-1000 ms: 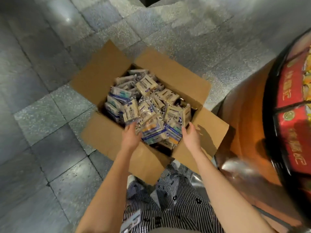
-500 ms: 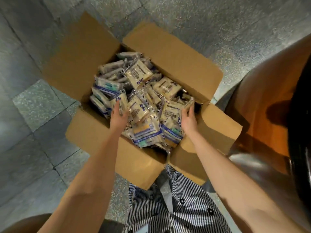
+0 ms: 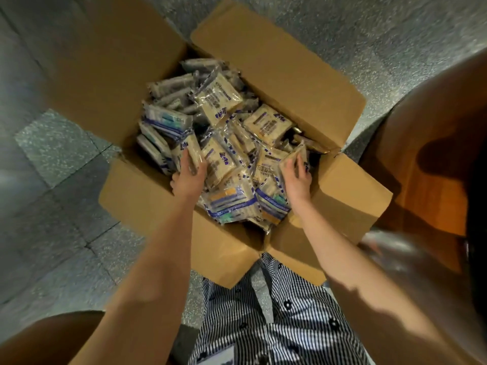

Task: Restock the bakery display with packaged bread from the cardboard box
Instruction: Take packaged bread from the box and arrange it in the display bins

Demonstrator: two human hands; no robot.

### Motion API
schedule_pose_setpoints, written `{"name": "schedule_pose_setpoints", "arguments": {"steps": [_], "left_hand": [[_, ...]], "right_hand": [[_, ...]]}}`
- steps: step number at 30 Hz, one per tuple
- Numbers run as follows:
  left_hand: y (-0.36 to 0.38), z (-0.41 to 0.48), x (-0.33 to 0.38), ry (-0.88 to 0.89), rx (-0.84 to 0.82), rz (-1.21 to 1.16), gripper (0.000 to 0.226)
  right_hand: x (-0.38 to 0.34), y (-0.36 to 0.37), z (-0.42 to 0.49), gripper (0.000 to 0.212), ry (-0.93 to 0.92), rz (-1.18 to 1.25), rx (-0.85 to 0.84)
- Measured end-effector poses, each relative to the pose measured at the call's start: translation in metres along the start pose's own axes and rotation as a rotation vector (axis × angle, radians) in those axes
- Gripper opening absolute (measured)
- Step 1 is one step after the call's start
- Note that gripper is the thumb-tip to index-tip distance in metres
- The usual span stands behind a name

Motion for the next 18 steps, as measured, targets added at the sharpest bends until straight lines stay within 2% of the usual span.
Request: {"name": "schedule_pose_setpoints", "arguments": {"steps": [2, 4, 8, 10, 13, 18], "left_hand": [[-0.002, -0.003, 0.002, -0.014, 0.003, -0.085, 0.075], [-0.003, -0.006, 0.003, -0.005, 0.002, -0.142, 0.073], [-0.009, -0.011, 0.002, -0.012, -0.007, -0.098, 0.086], [-0.014, -0.015, 0.001, 0.002, -0.026, -0.083, 0.089], [-0.023, -0.032, -0.002, 0.043, -0.035, -0.173, 0.088], [-0.049, -0.071, -0.021, 0.098, -0.067, -0.359, 0.097]], "right_hand": [[-0.001, -0.003, -0.002, 0.046, 0.035, 0.081, 0.05], [-0.001, -0.005, -0.006, 0.046, 0.025, 0.115, 0.094], [-0.008, 0.0, -0.016, 0.081, -0.018, 0.165, 0.174], [-0.013, 0.001, -0.021, 0.09, 0.022, 0.223, 0.234], [-0.011, 0.003, -0.034, 0.082, 0.083, 0.375, 0.172], [-0.005, 0.006, -0.078, 0.064, -0.004, 0.296, 0.15]]}}
Point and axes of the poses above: each hand's wrist, its own z-axis towards the middle knuckle, its own y-axis out of the palm, x = y × z, the point moved 2 cm from there along z, towards the middle knuckle, and after that the axes turned 1 degree about y, right-handed, at the moved point
